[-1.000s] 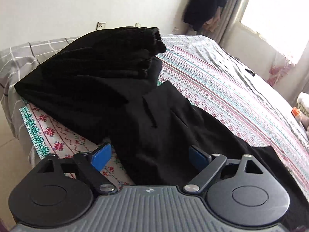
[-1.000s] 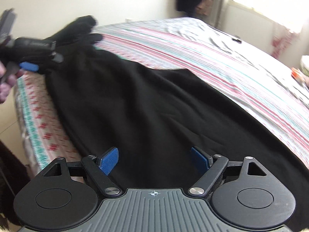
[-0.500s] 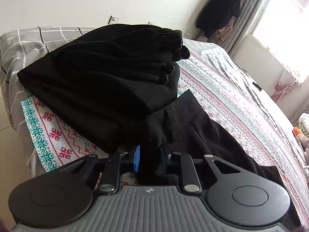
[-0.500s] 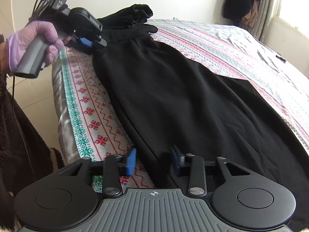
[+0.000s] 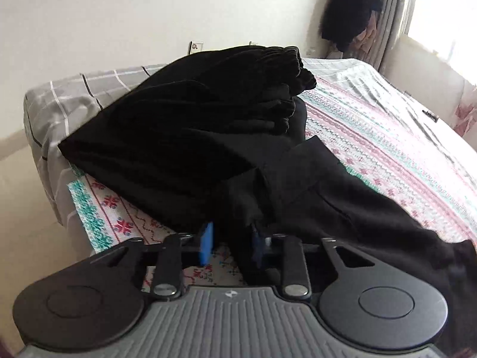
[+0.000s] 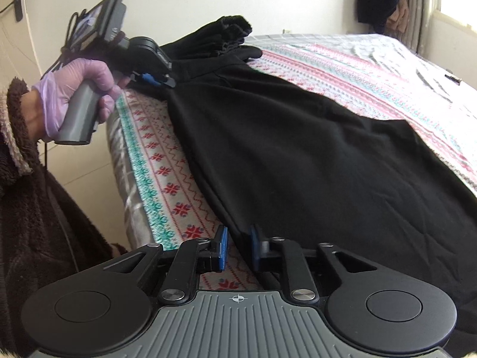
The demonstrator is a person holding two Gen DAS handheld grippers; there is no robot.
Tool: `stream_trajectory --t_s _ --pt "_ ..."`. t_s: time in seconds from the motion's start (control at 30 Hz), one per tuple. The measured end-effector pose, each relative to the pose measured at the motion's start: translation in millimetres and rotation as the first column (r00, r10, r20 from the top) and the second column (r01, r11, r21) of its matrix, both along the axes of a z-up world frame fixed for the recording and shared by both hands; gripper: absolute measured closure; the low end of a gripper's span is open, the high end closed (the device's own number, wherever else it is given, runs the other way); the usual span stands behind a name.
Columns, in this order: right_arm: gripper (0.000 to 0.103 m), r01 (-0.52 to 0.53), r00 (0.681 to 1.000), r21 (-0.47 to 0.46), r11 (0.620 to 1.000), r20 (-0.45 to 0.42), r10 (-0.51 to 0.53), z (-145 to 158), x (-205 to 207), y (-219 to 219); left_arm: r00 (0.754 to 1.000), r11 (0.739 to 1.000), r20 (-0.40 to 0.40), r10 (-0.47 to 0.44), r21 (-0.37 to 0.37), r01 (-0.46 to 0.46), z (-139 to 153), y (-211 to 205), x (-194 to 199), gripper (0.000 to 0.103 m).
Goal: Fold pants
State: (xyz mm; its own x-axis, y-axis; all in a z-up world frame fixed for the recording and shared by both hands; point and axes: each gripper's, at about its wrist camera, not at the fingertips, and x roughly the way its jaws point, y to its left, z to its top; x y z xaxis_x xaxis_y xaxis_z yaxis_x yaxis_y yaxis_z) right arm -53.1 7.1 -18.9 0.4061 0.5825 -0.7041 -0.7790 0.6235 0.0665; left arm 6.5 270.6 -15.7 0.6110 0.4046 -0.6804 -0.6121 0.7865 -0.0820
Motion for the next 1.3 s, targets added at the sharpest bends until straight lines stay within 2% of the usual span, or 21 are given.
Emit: stream_trajectory --t_s 0.03,0.07,0.17,0.3,0.4,0.5,0.63,0.7,0.8,0.97,1.07,1.13,1.2,1.3 --pt "0.079 -0.004 1.0 0.01 1.0 -0.01 0.004 2.0 0.4 -1.7 1.0 0.999 -0.008 0.012 0.041 -0.012 1.9 -4.1 -0.6 0.023" --pt "0.073 -0.001 1.0 0.024 1.0 -0.015 0.001 4.4 0.9 -3.6 1.0 0.998 -0.001 0.018 0.066 -0.018 4.5 -6.7 -2.6 0.018" --pt "0.055 0.039 0.999 0.051 0.998 0.013 -0.04 12.5 1.8 -11.2 0.999 0.997 0.044 -0.009 0.077 0.005 13.7 -13.0 -8.2 0.017" --pt "0.046 0.131 0.989 0.063 0.989 0.066 -0.135 20.2 9.6 -26.4 0.993 0.993 0.09 -0.082 0.094 0.074 22.4 -30.2 -9.3 0.012" --pt "0.041 0.23 0.968 0.058 0.971 0.087 -0.235 20.2 21.0 -43.6 0.982 0.982 0.095 -0.162 0.116 0.151 25.4 -48.4 -4.0 0.007" --pt "0.041 0.354 0.931 0.032 0.935 0.081 -0.355 17.8 38.1 -66.7 0.966 0.967 0.104 -0.235 0.123 0.222 23.1 -68.2 -2.6 0.004" --pt "0.041 0.552 0.833 0.006 0.834 0.051 -0.551 10.7 59.3 -112.5 0.924 0.928 0.085 -0.372 0.075 0.366 13.1 -101.5 3.4 0.003" --pt "0.041 0.632 0.775 0.007 0.775 0.021 -0.632 6.6 66.0 -139.5 0.888 0.891 0.075 -0.453 0.062 0.45 6.6 -124.3 5.8 0.003" --pt "0.041 0.717 0.697 0.017 0.697 -0.007 -0.717 1.6 69.5 -179.0 0.813 0.816 0.066 -0.578 0.052 0.576 -2.6 -161.5 8.7 0.003" --pt "0.041 0.802 0.597 0.016 0.597 -0.042 -0.801 -6.6 74.1 -219.4 0.655 0.656 0.042 -0.755 0.055 0.753 -20.9 -223.5 9.6 0.002" --pt "0.041 0.835 0.549 0.002 0.55 -0.052 -0.834 -11.0 81.7 -230.1 0.567 0.567 0.021 -0.823 0.072 0.821 -28.8 -250.3 12.3 0.002" --pt "0.041 0.853 0.519 -0.015 0.521 -0.075 -0.852 -14.5 89.5 -237.4 0.518 0.517 0.021 -0.855 0.09 0.851 -34.7 -269.7 9.5 0.002" --pt "0.041 0.874 0.484 -0.007 0.487 -0.092 -0.87 -17.3 95.0 -244.9 0.479 0.478 0.017 -0.877 0.104 0.872 -38.6 -282.4 8.1 0.002" --pt "0.041 0.881 0.47 -0.012 0.473 -0.081 -0.879 -17.4 106.9 -251.4 0.433 0.431 0.0 -0.901 0.103 0.896 -45.2 -293.5 8.8 0.001"
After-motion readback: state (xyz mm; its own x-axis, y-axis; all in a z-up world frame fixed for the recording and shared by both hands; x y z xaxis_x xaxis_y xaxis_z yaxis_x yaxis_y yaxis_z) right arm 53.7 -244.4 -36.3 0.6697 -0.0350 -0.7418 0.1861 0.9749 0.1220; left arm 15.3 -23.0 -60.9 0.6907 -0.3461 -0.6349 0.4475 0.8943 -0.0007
